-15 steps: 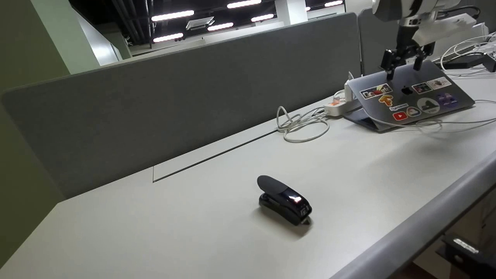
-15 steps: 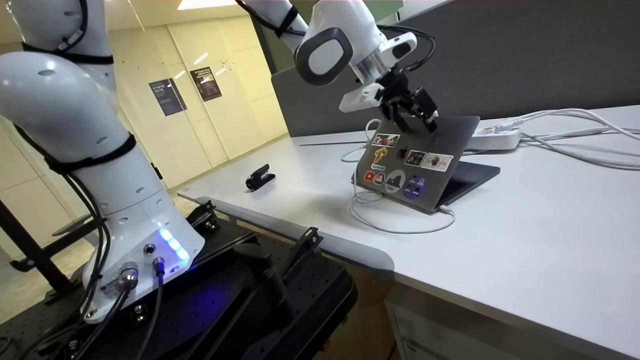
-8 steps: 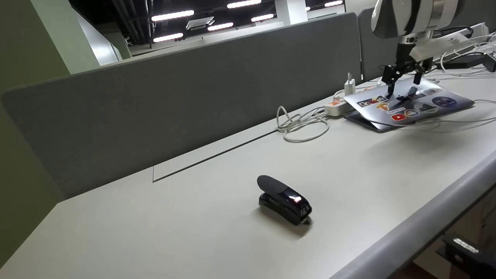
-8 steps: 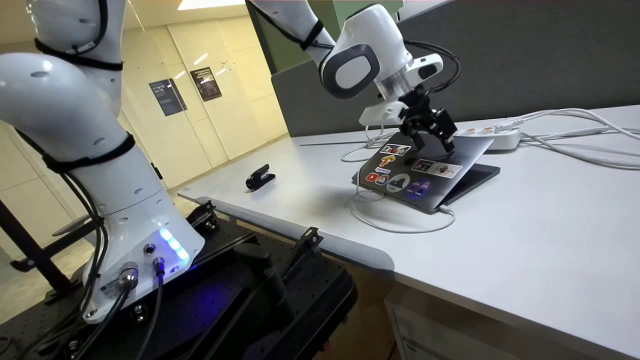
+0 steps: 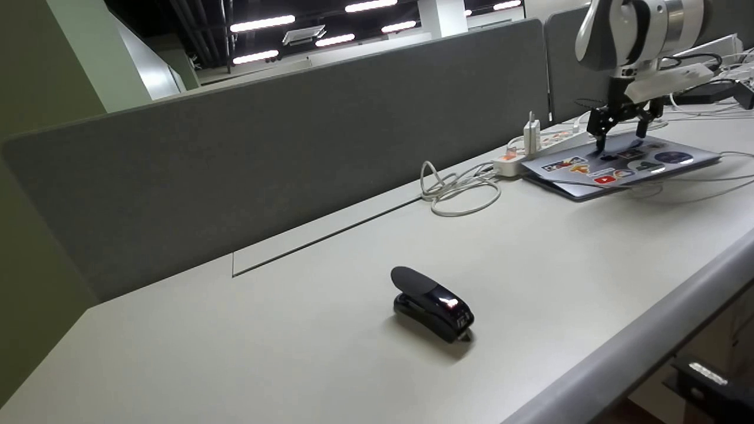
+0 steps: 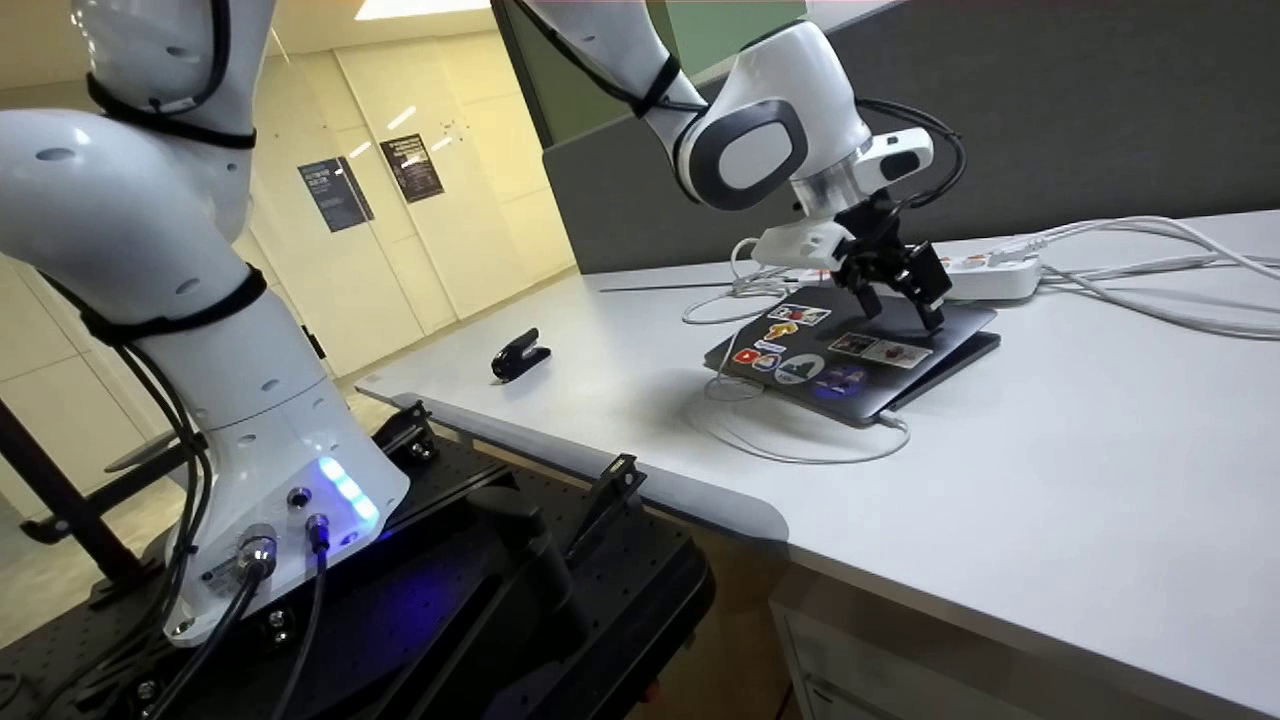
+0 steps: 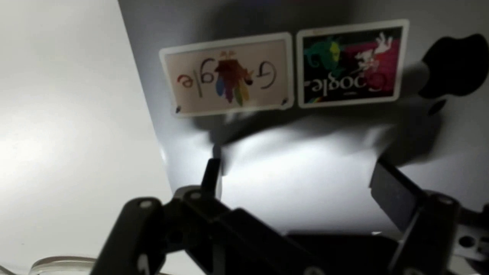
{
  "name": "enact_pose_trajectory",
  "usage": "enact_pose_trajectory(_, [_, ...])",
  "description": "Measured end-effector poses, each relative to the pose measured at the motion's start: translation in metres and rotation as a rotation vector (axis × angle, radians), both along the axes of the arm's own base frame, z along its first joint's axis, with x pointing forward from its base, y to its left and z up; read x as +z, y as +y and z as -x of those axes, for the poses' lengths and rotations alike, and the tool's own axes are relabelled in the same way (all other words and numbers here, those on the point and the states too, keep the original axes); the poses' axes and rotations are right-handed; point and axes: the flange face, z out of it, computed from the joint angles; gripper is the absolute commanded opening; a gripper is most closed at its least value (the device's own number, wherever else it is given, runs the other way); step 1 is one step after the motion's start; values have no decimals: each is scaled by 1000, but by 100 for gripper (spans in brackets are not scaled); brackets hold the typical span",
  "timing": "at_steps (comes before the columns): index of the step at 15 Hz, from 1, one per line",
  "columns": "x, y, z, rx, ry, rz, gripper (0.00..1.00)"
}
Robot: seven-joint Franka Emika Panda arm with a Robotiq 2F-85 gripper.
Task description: Close the laptop
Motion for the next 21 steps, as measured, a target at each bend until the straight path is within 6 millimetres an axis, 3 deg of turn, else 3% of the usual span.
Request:
enact_pose_trajectory(5, [-18,-20,-2,-38,24,-32,100])
enact_pose_trajectory(14, [-44,-38,-7,-70,47,-71,100])
enact_pose_trajectory(18, [-37,-39,-10,-74,36,-76,100])
enact_pose_trajectory(21, [0,-32,-18,-64,-9,-62,100])
